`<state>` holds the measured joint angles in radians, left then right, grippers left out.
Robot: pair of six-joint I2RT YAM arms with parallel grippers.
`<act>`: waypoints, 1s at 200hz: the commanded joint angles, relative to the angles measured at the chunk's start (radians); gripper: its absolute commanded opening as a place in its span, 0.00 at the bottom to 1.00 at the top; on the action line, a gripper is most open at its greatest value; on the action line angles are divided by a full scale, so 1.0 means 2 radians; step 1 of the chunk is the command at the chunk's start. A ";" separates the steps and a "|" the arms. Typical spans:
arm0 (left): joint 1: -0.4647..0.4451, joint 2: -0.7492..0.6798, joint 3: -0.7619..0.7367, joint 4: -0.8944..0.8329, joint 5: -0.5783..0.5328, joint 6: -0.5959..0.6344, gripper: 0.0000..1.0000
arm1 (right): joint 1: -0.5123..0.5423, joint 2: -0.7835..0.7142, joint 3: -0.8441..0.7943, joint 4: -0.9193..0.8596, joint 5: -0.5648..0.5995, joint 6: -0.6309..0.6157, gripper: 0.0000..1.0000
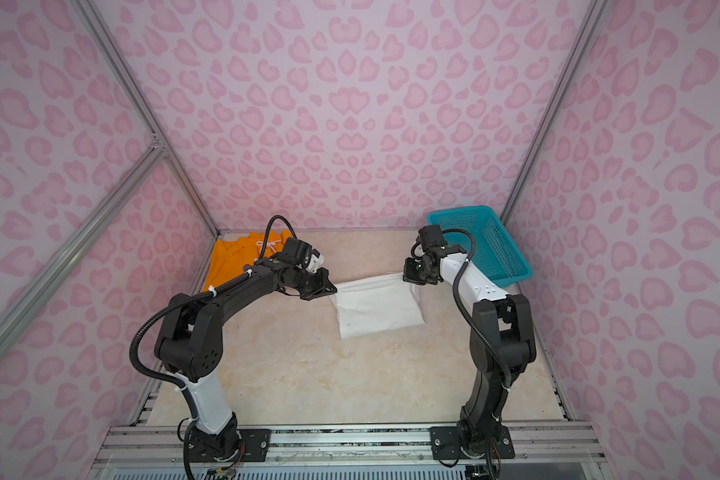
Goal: Fold and stack the mixed laundry pile
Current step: 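Fold the lifted near edge over toward the far edge with both grippers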
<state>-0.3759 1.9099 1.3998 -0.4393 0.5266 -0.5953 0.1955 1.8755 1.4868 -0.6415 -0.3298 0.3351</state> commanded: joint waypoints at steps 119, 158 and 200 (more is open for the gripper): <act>0.039 0.067 0.036 0.058 0.005 0.031 0.51 | 0.012 0.044 0.044 -0.013 0.100 -0.041 0.38; 0.041 0.013 0.007 0.032 -0.041 0.042 0.58 | 0.021 -0.019 -0.019 -0.031 0.127 -0.050 0.46; 0.033 -0.038 -0.082 0.050 -0.016 0.040 0.68 | 0.016 -0.048 -0.113 0.004 0.090 -0.041 0.50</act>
<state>-0.2996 1.8805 1.3163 -0.3508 0.4717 -0.5278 0.2325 1.7870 1.3304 -0.6643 -0.1066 0.2508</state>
